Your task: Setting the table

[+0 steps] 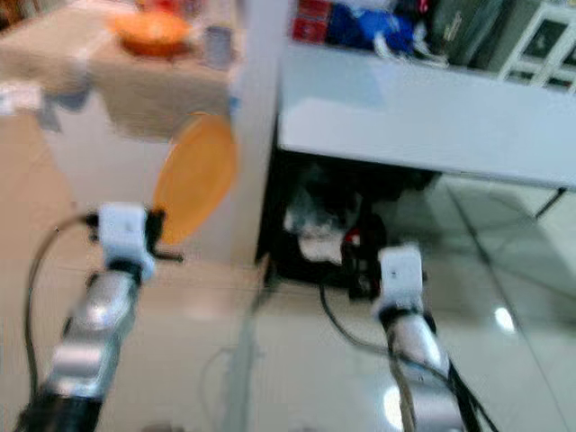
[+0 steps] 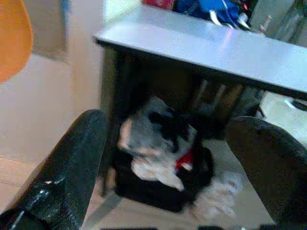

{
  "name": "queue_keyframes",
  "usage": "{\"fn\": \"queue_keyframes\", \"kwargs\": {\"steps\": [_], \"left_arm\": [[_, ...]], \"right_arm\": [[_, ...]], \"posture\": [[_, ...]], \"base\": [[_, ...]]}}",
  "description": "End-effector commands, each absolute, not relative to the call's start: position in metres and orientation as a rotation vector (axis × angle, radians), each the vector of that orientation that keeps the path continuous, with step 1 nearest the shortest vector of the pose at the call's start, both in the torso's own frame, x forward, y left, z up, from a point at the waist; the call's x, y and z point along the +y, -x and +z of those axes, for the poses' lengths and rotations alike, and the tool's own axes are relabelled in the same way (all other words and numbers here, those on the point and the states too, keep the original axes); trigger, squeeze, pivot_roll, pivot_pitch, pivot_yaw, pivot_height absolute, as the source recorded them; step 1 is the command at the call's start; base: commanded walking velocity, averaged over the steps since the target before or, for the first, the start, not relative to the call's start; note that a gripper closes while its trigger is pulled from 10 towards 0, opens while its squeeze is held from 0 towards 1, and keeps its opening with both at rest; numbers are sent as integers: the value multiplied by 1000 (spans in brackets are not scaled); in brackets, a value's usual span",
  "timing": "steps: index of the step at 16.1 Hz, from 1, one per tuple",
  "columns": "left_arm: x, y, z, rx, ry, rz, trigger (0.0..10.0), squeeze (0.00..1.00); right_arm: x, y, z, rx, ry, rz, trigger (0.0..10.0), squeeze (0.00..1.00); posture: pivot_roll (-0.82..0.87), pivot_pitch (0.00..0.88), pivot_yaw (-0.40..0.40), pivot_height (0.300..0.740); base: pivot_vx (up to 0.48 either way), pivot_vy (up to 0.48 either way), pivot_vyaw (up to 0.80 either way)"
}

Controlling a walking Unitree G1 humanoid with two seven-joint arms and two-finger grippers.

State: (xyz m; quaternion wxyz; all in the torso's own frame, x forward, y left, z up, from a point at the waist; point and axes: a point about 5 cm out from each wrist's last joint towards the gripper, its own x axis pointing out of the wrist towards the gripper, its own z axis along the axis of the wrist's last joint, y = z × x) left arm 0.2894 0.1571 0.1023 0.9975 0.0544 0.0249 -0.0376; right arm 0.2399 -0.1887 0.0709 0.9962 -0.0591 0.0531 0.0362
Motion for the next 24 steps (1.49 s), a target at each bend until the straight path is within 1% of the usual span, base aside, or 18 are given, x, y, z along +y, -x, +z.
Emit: {"fn": "queue_keyframes", "kwargs": {"steps": [1, 4, 12, 16, 24], "left_arm": [[152, -294, 115, -12, -104, -103, 0, 0], [154, -293, 115, -23, -103, -93, 0, 0], [154, -294, 114, -24, -120, -94, 0, 0], [152, -295, 118, -52, -121, -107, 0, 0], [139, -294, 123, -95, -123, -182, 0, 0]], "right_arm": [[-191, -244, 74, 90, 124, 60, 10000, 0], [-188, -244, 72, 95, 121, 67, 10000, 0], [-185, -245, 72, 94, 122, 71, 10000, 0], [-184, -245, 71, 92, 118, 70, 10000, 0], [-184, -247, 71, 88, 119, 69, 10000, 0]], "posture": [[97, 0, -110, 718], [103, 0, -113, 718], [99, 0, -110, 718], [104, 0, -105, 718], [94, 0, -103, 718]], "base": [[0, 0, 0], [0, 0, 0], [0, -474, 0], [0, 0, 0], [480, 0, 0]]}}
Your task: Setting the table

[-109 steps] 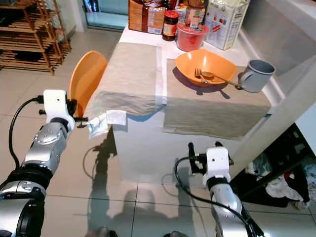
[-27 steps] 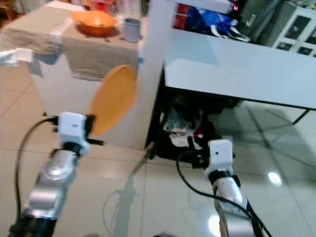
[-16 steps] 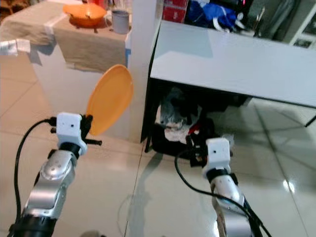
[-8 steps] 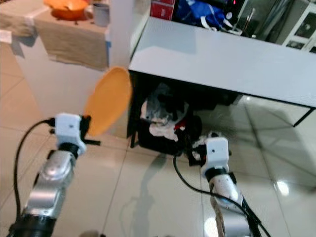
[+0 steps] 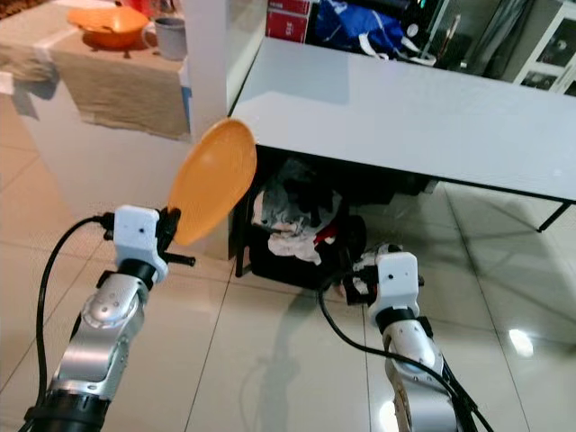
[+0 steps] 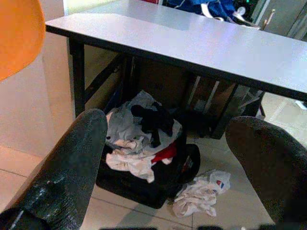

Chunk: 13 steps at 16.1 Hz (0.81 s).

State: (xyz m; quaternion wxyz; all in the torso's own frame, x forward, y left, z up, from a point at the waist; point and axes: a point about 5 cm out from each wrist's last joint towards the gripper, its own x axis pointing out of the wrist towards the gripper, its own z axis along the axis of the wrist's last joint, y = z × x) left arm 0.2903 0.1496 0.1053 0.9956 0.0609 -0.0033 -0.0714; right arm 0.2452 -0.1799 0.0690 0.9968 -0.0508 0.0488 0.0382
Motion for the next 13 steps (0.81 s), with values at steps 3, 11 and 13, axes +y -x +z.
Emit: {"fn": "queue_keyframes", "kwargs": {"steps": [3, 11, 13], "left_arm": [[133, -295, 124, -103, -126, -216, 0, 0], [128, -296, 133, -168, -112, -256, 0, 0], [127, -295, 135, -182, -104, -268, 0, 0]], "right_arm": [[-184, -248, 72, 85, 119, 67, 10000, 0], [-185, -249, 69, 88, 122, 60, 10000, 0], [-185, -249, 69, 88, 124, 61, 10000, 0]], "posture": [[82, 0, -96, 718], [77, 0, -93, 718], [76, 0, -93, 718]], "base": [[480, 0, 0], [240, 0, 0], [0, 0, 0]]}}
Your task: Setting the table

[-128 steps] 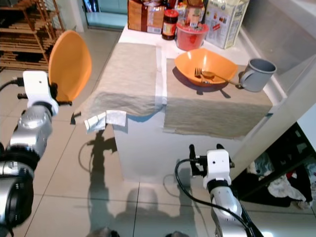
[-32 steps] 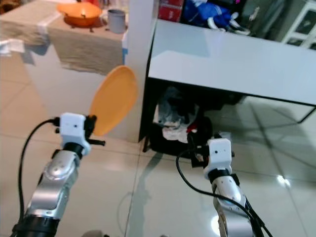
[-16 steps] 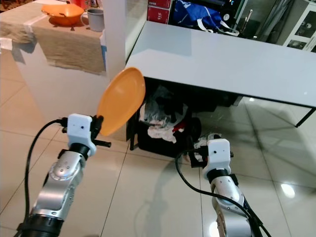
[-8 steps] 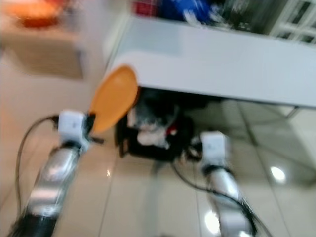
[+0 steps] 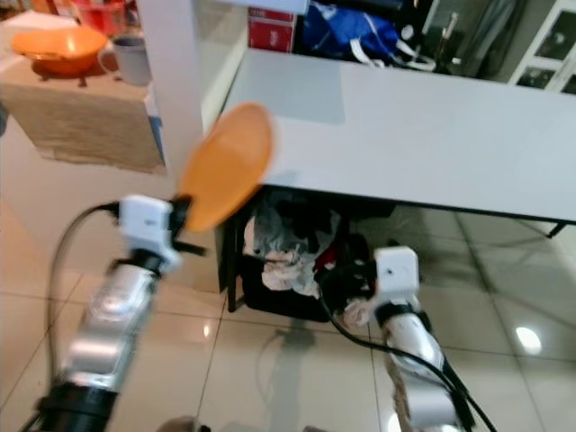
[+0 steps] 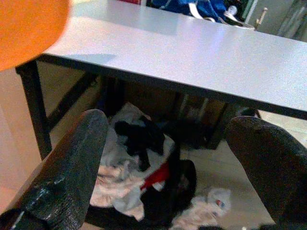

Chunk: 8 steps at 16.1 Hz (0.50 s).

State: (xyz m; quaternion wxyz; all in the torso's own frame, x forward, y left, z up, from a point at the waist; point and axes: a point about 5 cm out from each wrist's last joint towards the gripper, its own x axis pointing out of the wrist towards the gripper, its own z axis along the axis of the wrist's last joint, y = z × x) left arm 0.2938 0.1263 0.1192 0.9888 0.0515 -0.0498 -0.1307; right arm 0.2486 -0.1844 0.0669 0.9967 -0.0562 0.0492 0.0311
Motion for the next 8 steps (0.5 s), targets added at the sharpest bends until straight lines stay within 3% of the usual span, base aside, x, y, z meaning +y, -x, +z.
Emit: {"fn": "queue_keyframes", "kwargs": {"steps": [1, 5, 8], "left_arm": [[126, -296, 137, -185, -106, -267, 0, 0], [122, -302, 145, -208, -115, -270, 0, 0], [123, -303, 141, -195, -135, -268, 0, 0]], "right_arm": [[-186, -250, 69, 87, 124, 59, 10000, 0], [-186, -251, 71, 77, 125, 53, 10000, 0], [-186, -251, 73, 56, 126, 43, 10000, 0]], "posture": [[74, 0, -92, 718], [67, 0, -80, 718], [62, 0, -75, 718]], "base": [[0, -304, 0], [0, -433, 0], [265, -399, 0]]}}
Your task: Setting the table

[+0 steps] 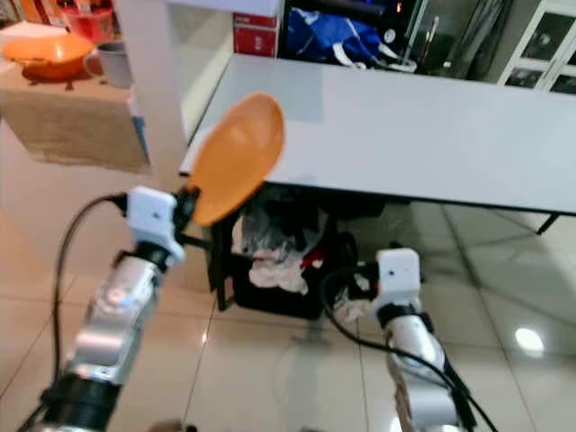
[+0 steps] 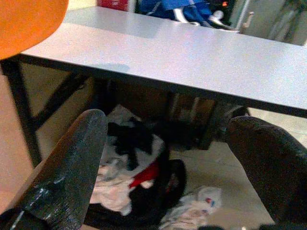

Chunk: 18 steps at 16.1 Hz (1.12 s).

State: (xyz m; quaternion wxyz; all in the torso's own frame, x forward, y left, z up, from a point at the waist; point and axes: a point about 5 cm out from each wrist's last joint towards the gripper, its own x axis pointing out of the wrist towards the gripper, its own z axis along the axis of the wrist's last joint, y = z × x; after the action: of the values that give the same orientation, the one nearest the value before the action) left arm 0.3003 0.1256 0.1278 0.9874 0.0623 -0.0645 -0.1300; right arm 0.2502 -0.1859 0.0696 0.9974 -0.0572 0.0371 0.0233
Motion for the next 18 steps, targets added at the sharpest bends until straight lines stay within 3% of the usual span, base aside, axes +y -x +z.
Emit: {"fn": "queue_keyframes", "kwargs": {"steps": [1, 4, 8, 14, 18], "left_arm": [[123, -303, 141, -197, -134, -269, 0, 0], [122, -316, 162, -249, -119, -257, 0, 0], [109, -335, 186, -309, -144, -317, 0, 0], [89, -338, 187, -322, -142, -402, 0, 0], [92, -344, 181, -292, -160, -402, 0, 0]], "right_arm": [[-188, -251, 79, 11, 128, 25, 10000, 0], [-197, -259, 100, -74, 128, -21, 10000, 0], [-192, -257, 94, -58, 124, -19, 10000, 0], [-194, -254, 86, -27, 127, -26, 10000, 0], [-194, -252, 84, -20, 127, -32, 10000, 0]], "posture": [[60, 0, -74, 718], [51, 0, -70, 718], [41, 0, -55, 718], [28, 0, -46, 718], [20, 0, -36, 718]], "base": [[266, -398, 0], [266, -398, 0], [265, -396, 0], [266, -397, 0], [267, -396, 0]]}}
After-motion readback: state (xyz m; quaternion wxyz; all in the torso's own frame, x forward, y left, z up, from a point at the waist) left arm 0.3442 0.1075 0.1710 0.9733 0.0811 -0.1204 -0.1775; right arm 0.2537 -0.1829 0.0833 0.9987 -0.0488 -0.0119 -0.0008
